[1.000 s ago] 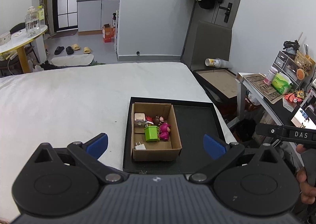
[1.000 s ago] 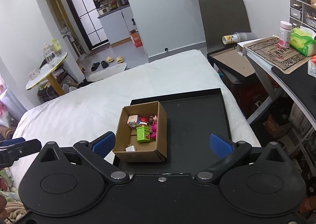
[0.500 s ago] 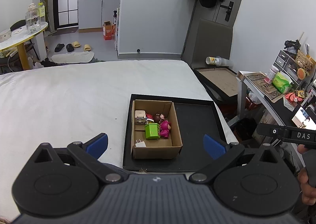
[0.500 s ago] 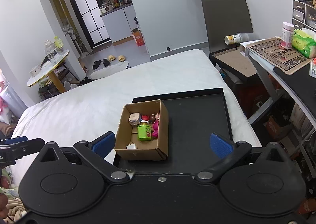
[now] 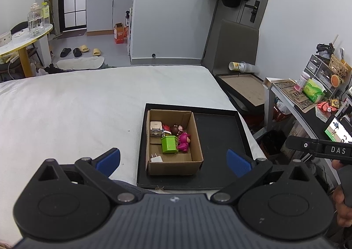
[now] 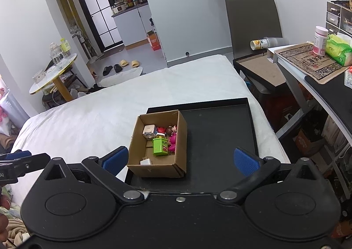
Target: Organize rigid objects
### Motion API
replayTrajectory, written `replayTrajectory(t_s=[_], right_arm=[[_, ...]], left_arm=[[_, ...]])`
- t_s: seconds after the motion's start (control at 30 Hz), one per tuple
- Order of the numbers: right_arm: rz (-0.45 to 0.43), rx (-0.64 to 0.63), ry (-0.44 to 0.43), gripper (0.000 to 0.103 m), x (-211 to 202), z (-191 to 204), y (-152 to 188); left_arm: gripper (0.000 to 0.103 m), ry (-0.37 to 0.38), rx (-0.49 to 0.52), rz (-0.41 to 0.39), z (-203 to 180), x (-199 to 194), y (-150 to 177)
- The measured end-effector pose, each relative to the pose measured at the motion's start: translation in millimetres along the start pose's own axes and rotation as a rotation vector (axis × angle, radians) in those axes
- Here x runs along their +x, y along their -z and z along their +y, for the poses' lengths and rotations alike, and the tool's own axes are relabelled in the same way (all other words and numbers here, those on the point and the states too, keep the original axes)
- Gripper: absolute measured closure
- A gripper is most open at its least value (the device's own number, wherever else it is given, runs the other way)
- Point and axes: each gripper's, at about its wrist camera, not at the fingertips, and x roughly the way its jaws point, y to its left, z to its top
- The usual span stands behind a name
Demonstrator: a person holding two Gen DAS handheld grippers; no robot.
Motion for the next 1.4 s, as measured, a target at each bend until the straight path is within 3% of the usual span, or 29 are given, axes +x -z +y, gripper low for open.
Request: replayTrajectory(t_s=[1.4], right_arm=[[0.005, -0.007, 0.004, 0.000, -5.3, -4.0, -2.1]], left_arm=[[0.001, 0.014, 0.000, 0.027, -5.2, 8.2, -3.6]])
